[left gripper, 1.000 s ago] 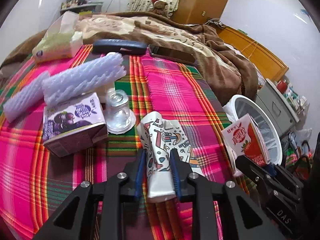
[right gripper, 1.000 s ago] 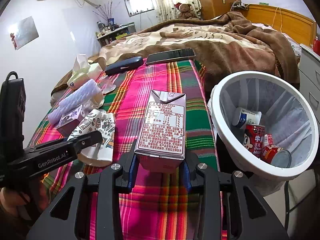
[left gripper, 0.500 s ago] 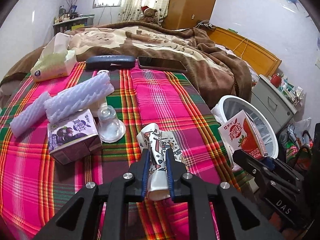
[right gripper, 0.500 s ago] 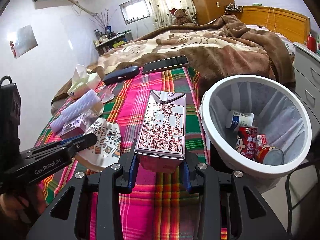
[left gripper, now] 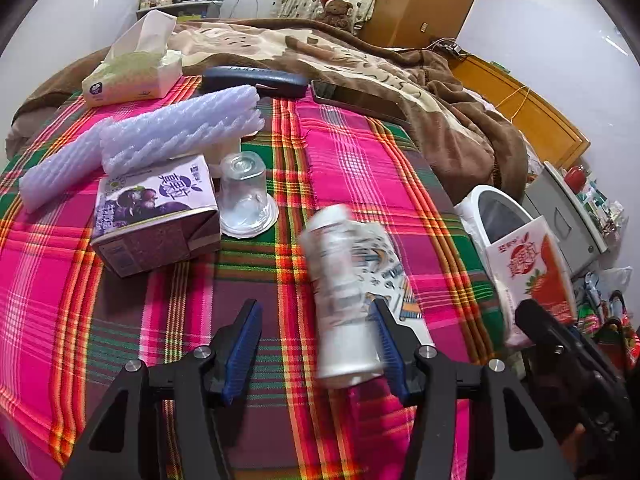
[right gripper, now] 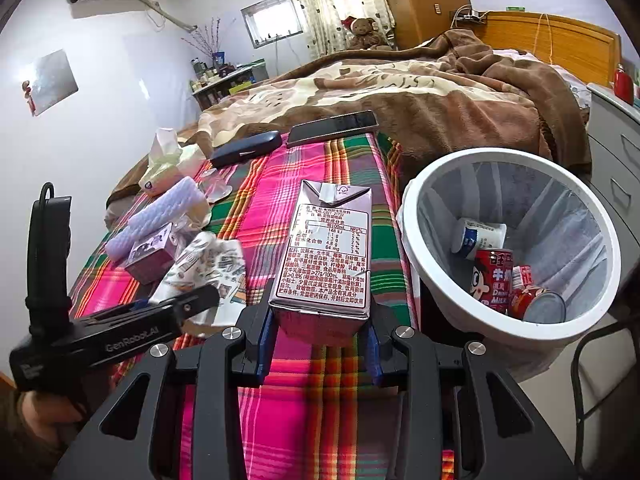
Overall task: Collect trash
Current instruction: 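Carry the carton and paper cup over the wastebasket and open both tools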
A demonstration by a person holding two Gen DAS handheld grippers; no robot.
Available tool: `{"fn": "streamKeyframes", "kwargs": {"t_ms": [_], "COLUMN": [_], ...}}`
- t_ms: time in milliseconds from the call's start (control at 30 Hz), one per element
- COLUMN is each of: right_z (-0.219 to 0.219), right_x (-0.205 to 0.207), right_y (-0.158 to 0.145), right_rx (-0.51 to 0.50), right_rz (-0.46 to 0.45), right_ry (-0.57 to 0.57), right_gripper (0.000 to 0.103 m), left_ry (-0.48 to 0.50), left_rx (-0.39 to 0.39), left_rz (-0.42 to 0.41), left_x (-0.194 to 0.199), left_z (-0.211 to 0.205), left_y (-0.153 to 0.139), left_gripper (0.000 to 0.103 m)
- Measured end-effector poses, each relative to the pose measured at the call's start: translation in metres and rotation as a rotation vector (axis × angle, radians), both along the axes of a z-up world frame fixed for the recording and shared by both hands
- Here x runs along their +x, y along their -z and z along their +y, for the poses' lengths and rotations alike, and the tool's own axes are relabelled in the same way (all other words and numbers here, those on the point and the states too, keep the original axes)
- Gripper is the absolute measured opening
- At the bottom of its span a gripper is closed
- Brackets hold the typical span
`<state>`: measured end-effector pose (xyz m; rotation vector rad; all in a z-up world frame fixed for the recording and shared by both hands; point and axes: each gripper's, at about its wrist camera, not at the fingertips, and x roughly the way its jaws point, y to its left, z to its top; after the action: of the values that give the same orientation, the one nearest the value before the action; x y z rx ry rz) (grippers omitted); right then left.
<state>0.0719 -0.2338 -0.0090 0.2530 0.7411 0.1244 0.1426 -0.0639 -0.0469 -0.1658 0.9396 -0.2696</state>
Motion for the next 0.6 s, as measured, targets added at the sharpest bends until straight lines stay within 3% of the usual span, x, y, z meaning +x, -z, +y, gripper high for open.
{"fn": "streamKeyframes", "kwargs": {"t_ms": [33, 133, 200, 600], "right_z": [0.0, 0.0, -0.001, -0.023], "right_x": [0.0, -0.001, -0.003, -0.008], "right_y": [0.0, 0.0, 0.0, -0.013], "right_rx": [-0.001, 0.003, 0.004, -0.001], "right_rz": [-0.001, -0.001, -0.003, -0.044], "right_ry": [-0.001, 0.001, 0.004, 0.053], "right_gripper": [0.037, 0.037, 0.037, 0.037], "left_ry": [-0.004, 0.032, 0.046, 0.113], "left_rx": [0.004, -0.008, 0.028, 0.055], "left_rz": [-0.003, -0.008, -0.034, -0.132], "left_x": [-0.001, -0.003, -0.005, -0.014], "left_z": [-0.001, -0.007, -0.015, -0.042], "left_y": [0.0, -0.001, -0.006, -0.042], "left_gripper": [0.054, 0.023, 0.02, 0.02]}}
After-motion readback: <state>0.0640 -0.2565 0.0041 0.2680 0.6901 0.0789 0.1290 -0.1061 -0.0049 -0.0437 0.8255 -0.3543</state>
